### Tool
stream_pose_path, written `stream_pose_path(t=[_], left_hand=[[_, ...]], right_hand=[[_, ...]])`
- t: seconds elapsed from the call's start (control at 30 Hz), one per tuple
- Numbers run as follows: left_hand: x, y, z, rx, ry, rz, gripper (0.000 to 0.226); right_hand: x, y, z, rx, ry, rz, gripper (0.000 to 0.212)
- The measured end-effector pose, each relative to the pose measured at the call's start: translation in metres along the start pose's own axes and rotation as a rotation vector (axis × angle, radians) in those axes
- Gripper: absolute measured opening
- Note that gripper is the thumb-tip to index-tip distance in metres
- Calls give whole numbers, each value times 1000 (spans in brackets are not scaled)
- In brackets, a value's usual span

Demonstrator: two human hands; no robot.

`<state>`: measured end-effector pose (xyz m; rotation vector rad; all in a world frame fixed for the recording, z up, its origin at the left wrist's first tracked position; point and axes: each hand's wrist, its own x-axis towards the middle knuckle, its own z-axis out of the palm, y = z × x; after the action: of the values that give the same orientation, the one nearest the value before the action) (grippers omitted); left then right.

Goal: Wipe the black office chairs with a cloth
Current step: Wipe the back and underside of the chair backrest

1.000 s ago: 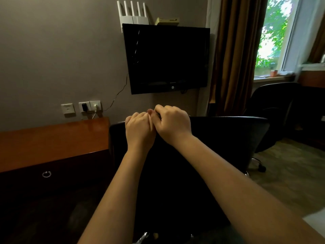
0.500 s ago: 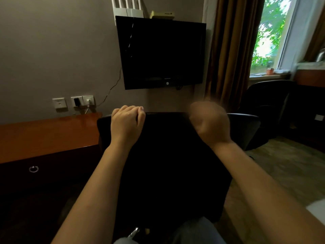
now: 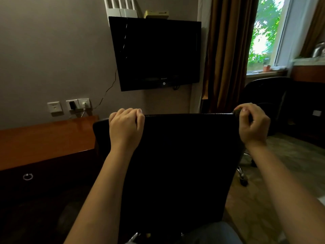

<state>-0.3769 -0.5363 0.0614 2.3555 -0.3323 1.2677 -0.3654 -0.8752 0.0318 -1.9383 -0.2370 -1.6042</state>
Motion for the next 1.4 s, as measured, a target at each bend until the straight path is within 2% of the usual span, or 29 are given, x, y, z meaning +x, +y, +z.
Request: stream_pose_path(t=[0.13, 0.23, 0.33, 0.47, 0.6, 0.83, 0.9, 1.0, 1.13, 1.27, 1.4], left_hand=[[2, 2, 0, 9, -2, -12, 59], [2, -1, -1, 13, 7, -22, 57], [2, 0, -3, -19, 25, -19, 55], [3, -3, -5, -78, 29, -42, 71], [4, -7, -14, -144, -23, -24, 66], [5, -28, -27, -125, -161, 111, 48], [6, -34, -30, -71, -138, 68, 42], [6, -51, -32, -67, -117, -96, 43], [-6, -56, -29, -231, 1, -267, 45], [-13, -48, -24, -271, 39, -289, 46], [-20, -44, -20, -307, 73, -312, 50]], right_hand=[[6, -14, 5, -53, -19, 43, 30], [5, -40, 17, -153, -23, 1, 32], [-2, -87, 41, -206, -39, -83, 32], [-17, -162, 92, -290, -128, -164, 29], [-25, -206, 123, -257, -202, -174, 30], [-18, -188, 108, -178, -262, -190, 36], [-14, -182, 104, -133, -264, -198, 37], [-13, -179, 99, -78, -295, -187, 40], [-12, -172, 93, -48, -287, -195, 39], [-14, -165, 88, -69, -247, -167, 37], [-13, -172, 95, -187, -200, -111, 33]])
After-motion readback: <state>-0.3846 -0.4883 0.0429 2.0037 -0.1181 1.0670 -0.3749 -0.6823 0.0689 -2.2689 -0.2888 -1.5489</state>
